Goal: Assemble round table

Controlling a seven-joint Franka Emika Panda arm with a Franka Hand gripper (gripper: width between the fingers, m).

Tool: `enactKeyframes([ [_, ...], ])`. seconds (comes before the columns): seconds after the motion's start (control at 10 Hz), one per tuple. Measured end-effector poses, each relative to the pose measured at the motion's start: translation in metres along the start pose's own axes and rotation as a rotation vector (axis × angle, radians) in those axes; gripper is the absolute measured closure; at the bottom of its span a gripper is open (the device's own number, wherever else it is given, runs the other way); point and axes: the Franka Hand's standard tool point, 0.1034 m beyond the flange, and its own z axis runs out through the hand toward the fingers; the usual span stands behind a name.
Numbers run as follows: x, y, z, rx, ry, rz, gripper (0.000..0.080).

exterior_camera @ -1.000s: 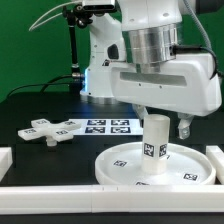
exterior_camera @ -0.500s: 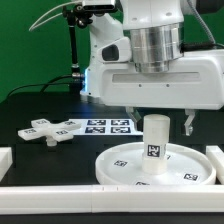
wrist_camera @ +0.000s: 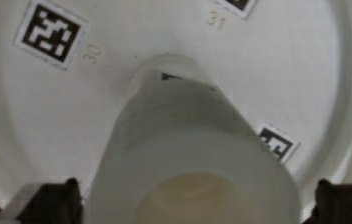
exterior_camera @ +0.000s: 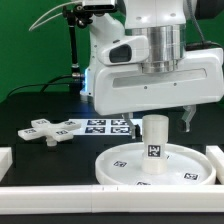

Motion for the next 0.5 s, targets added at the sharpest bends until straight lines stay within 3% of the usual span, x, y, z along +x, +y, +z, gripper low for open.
enactKeyframes([
  [0.5, -0.0003, 0.0060, -0.0005, -0.015, -0.006, -0.346, 0.0151],
])
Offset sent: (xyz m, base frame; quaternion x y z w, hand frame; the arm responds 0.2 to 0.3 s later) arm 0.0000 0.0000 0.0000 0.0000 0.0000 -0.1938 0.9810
